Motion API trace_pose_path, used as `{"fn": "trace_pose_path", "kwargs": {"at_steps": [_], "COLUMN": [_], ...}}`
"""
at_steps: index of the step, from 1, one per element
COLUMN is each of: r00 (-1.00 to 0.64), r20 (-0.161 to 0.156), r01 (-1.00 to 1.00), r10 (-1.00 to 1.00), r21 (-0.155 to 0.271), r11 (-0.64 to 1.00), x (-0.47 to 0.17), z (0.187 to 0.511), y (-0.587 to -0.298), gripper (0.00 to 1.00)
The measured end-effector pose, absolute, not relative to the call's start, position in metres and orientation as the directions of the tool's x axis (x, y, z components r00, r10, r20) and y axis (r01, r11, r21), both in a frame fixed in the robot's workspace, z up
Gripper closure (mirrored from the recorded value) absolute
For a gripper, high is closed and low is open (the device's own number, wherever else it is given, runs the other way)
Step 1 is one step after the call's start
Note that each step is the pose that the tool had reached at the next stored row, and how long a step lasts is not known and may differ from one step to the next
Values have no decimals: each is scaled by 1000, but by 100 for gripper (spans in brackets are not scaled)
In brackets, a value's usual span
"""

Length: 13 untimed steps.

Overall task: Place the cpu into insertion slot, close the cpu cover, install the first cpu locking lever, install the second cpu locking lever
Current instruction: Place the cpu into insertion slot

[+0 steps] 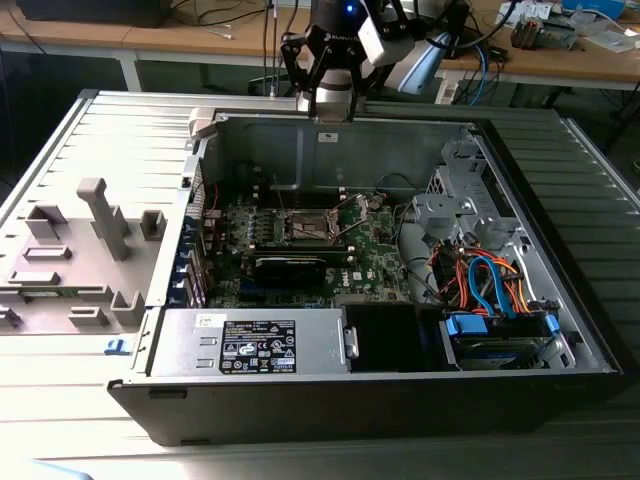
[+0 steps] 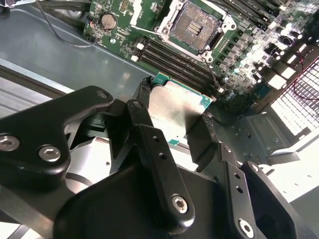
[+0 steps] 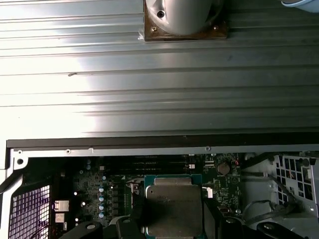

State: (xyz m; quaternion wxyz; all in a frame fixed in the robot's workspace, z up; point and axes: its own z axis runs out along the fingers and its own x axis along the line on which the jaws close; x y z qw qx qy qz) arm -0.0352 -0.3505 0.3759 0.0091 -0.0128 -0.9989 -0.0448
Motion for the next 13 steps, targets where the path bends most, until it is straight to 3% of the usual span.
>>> {"fn": "trace_pose_path", "kwargs": {"at_steps": [13], "r00": [-1000], "r20": [19], "r01": [26], "r10": [25], "r21": [89], "r11": [996], "x": [-35], "z": [373], "y": [-351], "gripper": [45]}}
